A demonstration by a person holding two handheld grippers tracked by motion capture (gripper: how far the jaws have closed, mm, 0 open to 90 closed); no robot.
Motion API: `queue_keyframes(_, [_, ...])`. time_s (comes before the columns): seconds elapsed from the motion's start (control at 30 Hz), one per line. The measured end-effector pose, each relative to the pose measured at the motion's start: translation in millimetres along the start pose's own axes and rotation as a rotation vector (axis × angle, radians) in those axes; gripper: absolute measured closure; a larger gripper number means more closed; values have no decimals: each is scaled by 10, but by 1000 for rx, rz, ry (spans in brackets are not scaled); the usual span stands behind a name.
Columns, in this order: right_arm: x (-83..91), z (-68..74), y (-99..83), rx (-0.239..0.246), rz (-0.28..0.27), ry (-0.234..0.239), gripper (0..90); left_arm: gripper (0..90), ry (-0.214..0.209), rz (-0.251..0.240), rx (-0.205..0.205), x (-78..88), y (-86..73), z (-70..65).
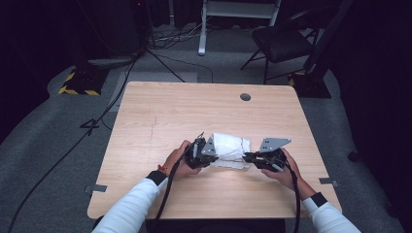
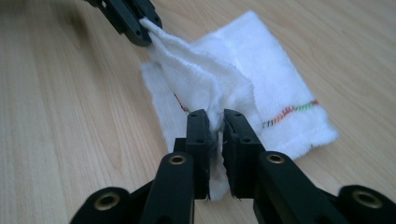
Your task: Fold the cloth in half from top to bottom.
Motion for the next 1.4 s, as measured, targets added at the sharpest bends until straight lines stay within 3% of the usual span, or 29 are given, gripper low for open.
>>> queue_keyframes(0.2, [-23, -14, -128, -20, 21, 8, 817, 833, -17, 23, -7, -59, -41, -34])
queue_keyframes(0.4, [-86, -15, -190, -10, 50, 0, 820, 812, -35, 48, -7, -132, -106, -75])
queue_keyframes(0.77, [-43, 63, -254, -7, 59, 15, 754, 784, -29, 41, 17, -40, -159, -114])
queue_keyframes(1.0, [68, 60, -261, -20, 32, 9, 684, 758, -23, 30, 21, 15, -154, -124])
queue_keyframes(1.23, [162, -11, -171, -35, -12, -26, 608, 615, 20, 2, 49, 101, -122, -36])
queue_keyframes(1.4, [176, -83, -119, -48, -28, -68, 545, 436, 79, -22, 91, 119, -90, 49])
Point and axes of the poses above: each handheld gripper's, and its own axes: x roughly backward along the jaws, y roughly out of its top, z roughly to its left, the point moved 8 cm from there along -x, roughly forward along the jaws, and after that the axes turned 8 degrees about -x, right-handed, at the moved point
